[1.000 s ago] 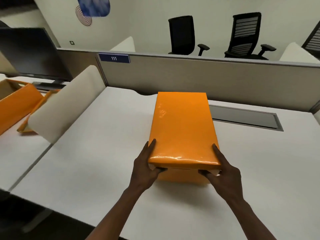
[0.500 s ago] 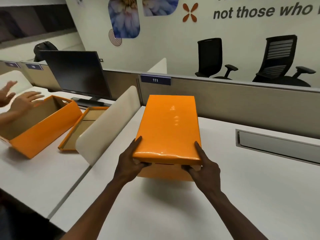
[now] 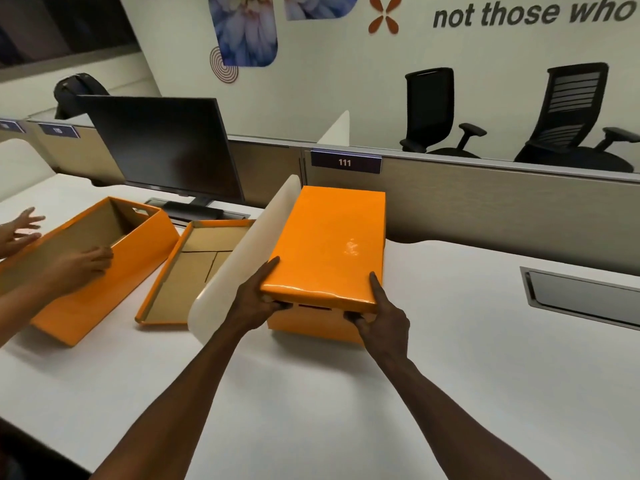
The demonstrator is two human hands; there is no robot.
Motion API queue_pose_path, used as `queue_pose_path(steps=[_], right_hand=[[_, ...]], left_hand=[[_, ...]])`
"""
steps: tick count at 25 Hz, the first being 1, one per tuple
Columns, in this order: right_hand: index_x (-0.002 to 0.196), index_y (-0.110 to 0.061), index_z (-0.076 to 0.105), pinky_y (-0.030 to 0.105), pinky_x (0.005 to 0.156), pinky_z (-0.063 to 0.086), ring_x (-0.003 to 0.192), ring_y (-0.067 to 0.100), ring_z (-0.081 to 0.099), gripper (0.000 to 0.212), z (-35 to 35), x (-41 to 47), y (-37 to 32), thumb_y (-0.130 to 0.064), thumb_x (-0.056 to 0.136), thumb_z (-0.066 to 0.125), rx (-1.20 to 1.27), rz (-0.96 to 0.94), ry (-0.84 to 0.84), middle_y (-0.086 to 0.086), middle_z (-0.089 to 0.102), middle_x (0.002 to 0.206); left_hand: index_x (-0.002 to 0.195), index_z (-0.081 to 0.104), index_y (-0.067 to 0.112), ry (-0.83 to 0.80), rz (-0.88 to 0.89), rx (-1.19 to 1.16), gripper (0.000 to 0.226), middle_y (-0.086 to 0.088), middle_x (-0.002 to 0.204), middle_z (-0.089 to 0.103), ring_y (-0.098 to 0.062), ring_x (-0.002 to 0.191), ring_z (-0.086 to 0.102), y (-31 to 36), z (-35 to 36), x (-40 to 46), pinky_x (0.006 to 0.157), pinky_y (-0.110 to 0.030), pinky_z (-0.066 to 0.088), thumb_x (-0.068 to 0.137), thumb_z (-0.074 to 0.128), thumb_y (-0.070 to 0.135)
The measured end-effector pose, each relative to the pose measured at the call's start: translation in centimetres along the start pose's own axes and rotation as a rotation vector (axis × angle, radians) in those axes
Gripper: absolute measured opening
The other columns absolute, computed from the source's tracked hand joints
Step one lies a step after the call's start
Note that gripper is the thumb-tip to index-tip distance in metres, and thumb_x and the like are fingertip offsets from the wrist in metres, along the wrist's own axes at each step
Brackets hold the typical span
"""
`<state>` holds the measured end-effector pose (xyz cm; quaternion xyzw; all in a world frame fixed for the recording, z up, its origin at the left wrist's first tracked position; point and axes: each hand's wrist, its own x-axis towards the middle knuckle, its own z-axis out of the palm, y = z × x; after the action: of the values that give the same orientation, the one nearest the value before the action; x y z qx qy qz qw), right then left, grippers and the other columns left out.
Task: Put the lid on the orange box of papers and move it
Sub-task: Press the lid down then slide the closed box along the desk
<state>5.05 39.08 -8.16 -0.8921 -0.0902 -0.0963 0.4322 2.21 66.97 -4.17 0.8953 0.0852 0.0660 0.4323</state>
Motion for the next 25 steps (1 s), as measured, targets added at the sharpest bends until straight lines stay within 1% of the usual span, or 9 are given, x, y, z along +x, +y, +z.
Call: queue_pose_path(steps=[4,6,8,10,11,13,17,22,25], right_hand=[[0.159,-0.032,0.018,0.038,0.089,0.056,0.106,0.026,0.067,0.103,1.0,-0.3,0.3,-0.048,0.078,0.081,-0.002,0.017,-0.041,0.008,0.062,0.134],[0.159,-0.034,0.015,0.041,0.092,0.055,0.117,0.029,0.062,0.103,1.2,-0.7,0.5,-0.052,0.079,0.078,-0.026,0.011,-0.066,0.008,0.053,0.146],[0.159,-0.037,0.011,0.045,0.096,0.053,0.133,0.035,0.050,0.107,1.1,-0.6,0.6,-0.058,0.077,0.076,-0.108,0.010,-0.072,0.011,0.029,0.161],[0.158,-0.039,0.007,0.048,0.097,0.052,0.141,0.040,0.039,0.114,0.8,-0.1,0.6,-0.060,0.072,0.079,-0.171,0.021,-0.079,0.012,0.007,0.167],[0.158,-0.039,0.005,0.049,0.097,0.051,0.141,0.041,0.040,0.117,0.7,0.2,0.5,-0.059,0.071,0.080,-0.176,0.032,-0.106,0.012,0.006,0.167],[0.159,-0.035,0.002,0.050,0.101,0.048,0.137,0.039,0.045,0.119,0.4,0.7,0.1,-0.053,0.073,0.082,-0.123,0.050,-0.198,0.014,0.023,0.163],[0.159,-0.029,0.004,0.045,0.100,0.049,0.122,0.032,0.058,0.111,0.6,0.4,-0.9,-0.041,0.080,0.081,-0.052,0.012,-0.213,0.012,0.051,0.146],[0.159,-0.032,0.002,0.042,0.099,0.050,0.122,0.031,0.058,0.109,1.2,-0.2,-1.5,-0.041,0.082,0.079,-0.051,-0.013,-0.217,0.010,0.052,0.145],[0.157,-0.038,-0.003,0.042,0.101,0.048,0.129,0.030,0.054,0.112,0.3,-0.1,-1.0,-0.052,0.080,0.077,-0.057,-0.049,-0.261,0.006,0.045,0.152]], left_hand=[[0.158,0.026,0.031,-0.058,0.014,0.026,0.109,-0.010,0.162,0.033,-0.037,0.145,0.038,-1.3,0.0,0.6,0.114,-0.055,0.039,0.072,0.091,0.019],[0.160,0.021,0.028,-0.055,0.016,0.139,0.109,-0.012,0.168,0.020,-0.038,0.151,0.027,-1.5,0.3,0.5,0.119,-0.057,0.032,0.075,0.089,0.023],[0.161,0.017,0.029,0.004,0.105,0.332,0.107,-0.010,0.171,0.004,-0.037,0.157,0.011,-1.2,0.7,0.2,0.123,-0.055,0.023,0.078,0.086,0.029],[0.162,0.014,0.031,-0.006,0.305,0.543,0.107,-0.007,0.172,-0.005,-0.035,0.159,-0.002,-0.5,1.6,-0.5,0.124,-0.055,0.012,0.080,0.082,0.038],[0.161,0.012,0.033,-0.032,0.368,0.621,0.106,-0.007,0.172,-0.007,-0.036,0.158,-0.006,-0.2,2.2,-0.8,0.124,-0.057,0.006,0.081,0.080,0.043],[0.161,0.010,0.034,-0.045,0.368,0.705,0.105,-0.009,0.172,-0.003,-0.038,0.158,-0.007,0.3,3.1,-1.2,0.124,-0.059,-0.001,0.082,0.077,0.049],[0.160,0.014,0.032,-0.003,0.324,0.738,0.094,-0.011,0.171,0.014,-0.039,0.158,0.004,-0.2,2.7,-1.0,0.126,-0.059,0.001,0.088,0.073,0.042],[0.160,0.012,0.033,-0.036,0.333,0.747,0.093,-0.010,0.171,0.014,-0.037,0.158,0.004,-1.0,1.2,-0.6,0.126,-0.056,0.001,0.090,0.071,0.041],[0.159,0.009,0.033,-0.034,0.330,0.730,0.095,-0.011,0.171,0.012,-0.038,0.158,0.003,-0.7,1.5,-0.7,0.127,-0.060,0.001,0.088,0.071,0.044]])
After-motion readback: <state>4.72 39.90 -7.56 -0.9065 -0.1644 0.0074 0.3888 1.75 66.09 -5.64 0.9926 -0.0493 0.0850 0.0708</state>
